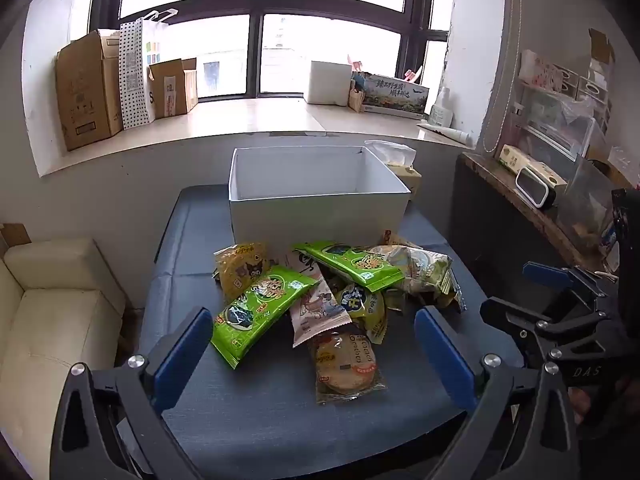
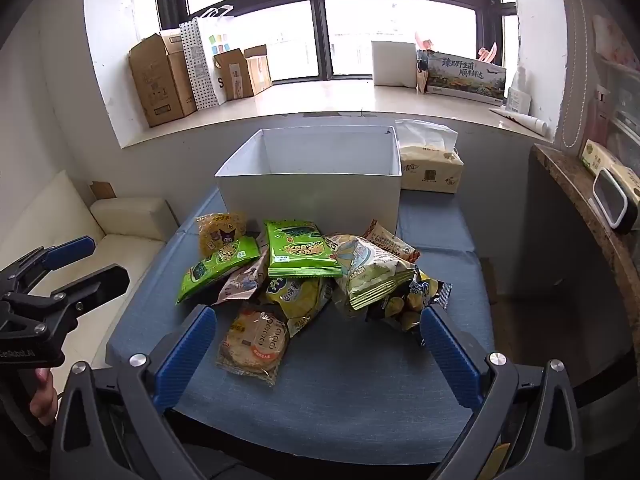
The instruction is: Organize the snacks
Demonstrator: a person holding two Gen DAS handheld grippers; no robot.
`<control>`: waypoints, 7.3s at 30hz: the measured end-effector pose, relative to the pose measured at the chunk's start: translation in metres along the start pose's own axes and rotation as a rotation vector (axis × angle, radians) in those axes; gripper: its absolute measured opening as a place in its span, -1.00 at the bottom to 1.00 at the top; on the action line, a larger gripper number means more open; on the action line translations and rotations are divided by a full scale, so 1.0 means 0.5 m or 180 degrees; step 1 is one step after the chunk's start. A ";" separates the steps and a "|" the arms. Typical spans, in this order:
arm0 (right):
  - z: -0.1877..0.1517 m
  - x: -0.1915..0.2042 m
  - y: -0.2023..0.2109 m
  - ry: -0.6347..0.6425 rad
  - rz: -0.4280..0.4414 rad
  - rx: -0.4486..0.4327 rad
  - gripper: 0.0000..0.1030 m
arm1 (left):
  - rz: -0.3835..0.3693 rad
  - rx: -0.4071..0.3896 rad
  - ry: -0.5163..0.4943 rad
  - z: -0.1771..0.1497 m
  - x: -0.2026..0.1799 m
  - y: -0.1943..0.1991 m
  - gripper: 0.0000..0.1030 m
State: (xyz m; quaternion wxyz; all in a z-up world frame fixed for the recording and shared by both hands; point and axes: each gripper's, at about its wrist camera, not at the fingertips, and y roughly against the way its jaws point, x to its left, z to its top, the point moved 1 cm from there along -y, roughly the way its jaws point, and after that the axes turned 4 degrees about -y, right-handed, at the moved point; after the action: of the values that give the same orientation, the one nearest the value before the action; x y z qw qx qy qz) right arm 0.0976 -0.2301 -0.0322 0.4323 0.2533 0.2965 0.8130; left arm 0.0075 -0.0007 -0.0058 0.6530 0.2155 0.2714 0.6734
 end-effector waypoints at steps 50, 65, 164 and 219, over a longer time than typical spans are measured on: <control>-0.002 0.003 0.002 0.0017 0.0001 0.0007 1.00 | 0.0030 0.0051 -0.0071 -0.001 -0.012 -0.002 1.00; -0.005 0.003 -0.003 0.0011 0.0006 0.0027 1.00 | 0.0037 0.0063 -0.0078 -0.002 -0.010 -0.005 1.00; 0.124 0.040 -0.123 0.0128 0.1481 0.0463 0.31 | -0.0626 0.1069 -0.0648 -0.090 0.187 -0.371 1.00; 0.422 -0.187 -0.390 -0.0870 0.0528 0.0024 1.00 | 0.0054 0.0450 0.0519 0.321 0.214 -0.451 1.00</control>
State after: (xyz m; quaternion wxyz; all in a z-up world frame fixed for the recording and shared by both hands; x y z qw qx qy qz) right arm 0.3927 -0.1664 -0.0367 0.3991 0.3867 0.2160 0.8028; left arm 0.2772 0.1195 -0.0369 0.6062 0.2079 0.3687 0.6733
